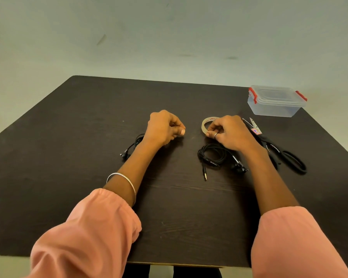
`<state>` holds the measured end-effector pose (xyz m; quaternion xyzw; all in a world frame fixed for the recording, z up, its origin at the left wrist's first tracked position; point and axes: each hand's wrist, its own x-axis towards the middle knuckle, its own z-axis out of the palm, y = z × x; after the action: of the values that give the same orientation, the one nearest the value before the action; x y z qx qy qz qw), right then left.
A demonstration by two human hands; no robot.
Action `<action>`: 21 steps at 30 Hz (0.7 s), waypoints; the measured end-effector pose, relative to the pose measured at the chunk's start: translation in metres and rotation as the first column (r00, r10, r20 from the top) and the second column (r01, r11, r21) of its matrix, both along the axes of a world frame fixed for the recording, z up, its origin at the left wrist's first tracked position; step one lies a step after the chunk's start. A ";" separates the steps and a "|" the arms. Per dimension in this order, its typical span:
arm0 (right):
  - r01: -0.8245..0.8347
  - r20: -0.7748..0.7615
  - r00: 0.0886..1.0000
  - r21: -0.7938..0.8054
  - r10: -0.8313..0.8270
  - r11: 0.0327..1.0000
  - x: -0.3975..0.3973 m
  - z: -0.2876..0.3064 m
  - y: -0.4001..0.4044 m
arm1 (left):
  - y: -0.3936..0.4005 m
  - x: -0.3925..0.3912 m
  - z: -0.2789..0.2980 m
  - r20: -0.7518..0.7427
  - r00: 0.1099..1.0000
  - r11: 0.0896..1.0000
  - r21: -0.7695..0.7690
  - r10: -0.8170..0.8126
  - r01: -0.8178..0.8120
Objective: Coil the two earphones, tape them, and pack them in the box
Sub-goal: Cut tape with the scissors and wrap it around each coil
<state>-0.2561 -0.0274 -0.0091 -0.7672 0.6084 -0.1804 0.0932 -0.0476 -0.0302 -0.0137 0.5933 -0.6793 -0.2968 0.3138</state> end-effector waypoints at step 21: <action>0.034 0.001 0.999 -0.076 -0.034 0.997 0.001 -0.004 -0.002 | 0.001 -0.001 -0.002 -0.051 0.999 1.000 0.011 -0.012 0.013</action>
<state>-0.2555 -0.0290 -0.0128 -0.7599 0.6140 -0.2046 0.0609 -0.0483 -0.0289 -0.0153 0.5831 -0.6731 -0.3175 0.3257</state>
